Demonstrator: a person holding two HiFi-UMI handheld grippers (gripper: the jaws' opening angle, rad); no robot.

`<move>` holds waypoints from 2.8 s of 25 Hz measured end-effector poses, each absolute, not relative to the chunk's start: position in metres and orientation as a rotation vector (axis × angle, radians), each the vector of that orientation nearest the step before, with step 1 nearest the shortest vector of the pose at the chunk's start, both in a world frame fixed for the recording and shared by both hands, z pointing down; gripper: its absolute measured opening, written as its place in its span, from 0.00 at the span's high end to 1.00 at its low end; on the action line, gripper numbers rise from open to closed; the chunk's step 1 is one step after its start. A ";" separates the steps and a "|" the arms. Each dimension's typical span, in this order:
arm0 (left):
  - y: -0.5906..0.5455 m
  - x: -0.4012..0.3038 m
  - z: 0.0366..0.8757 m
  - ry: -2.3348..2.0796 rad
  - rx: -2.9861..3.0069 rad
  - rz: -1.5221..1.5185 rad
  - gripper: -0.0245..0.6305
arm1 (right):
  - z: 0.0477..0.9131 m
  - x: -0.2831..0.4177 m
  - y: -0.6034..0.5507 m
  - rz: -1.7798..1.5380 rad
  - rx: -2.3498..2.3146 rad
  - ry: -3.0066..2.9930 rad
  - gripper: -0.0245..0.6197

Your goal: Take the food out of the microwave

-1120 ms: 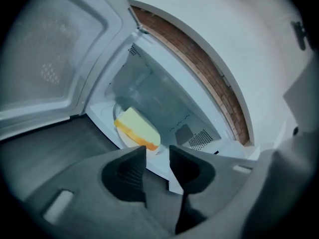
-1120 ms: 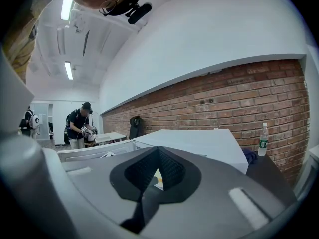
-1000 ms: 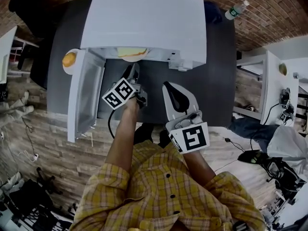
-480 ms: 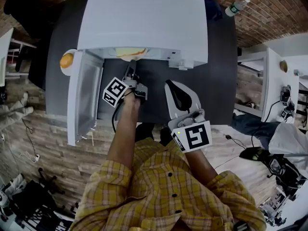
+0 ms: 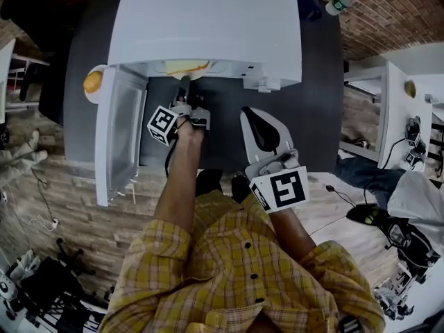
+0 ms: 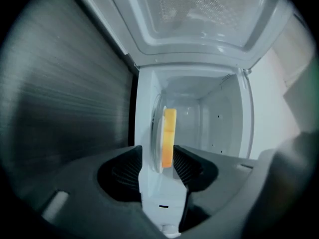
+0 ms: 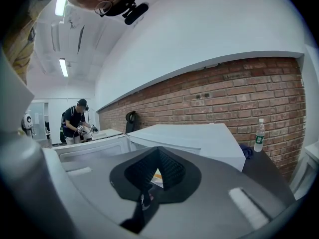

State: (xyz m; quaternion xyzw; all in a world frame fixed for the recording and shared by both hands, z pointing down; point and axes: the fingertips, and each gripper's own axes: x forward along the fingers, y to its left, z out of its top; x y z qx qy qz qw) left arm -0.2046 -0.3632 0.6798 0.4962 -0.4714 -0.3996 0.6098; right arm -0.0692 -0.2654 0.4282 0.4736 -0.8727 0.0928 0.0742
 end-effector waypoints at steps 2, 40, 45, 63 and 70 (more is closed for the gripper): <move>-0.365 -0.204 0.683 -1.088 1.130 -0.932 0.67 | 0.430 -0.071 -0.264 0.277 1.415 -2.620 0.96; -0.366 -0.202 0.661 -1.102 1.203 -0.966 0.95 | 0.419 -0.062 -0.245 0.218 1.411 -2.622 0.96; -0.351 -0.198 0.648 -1.104 1.237 -0.951 0.95 | 0.413 -0.057 -0.236 0.216 1.406 -2.641 0.96; -0.272 -0.196 0.584 -1.138 1.173 -1.021 0.95 | 0.388 -0.038 -0.200 0.190 1.399 -2.725 0.96; -0.240 -0.190 0.552 -1.150 1.180 -1.033 0.94 | 0.380 -0.035 -0.187 0.198 1.384 -2.761 0.96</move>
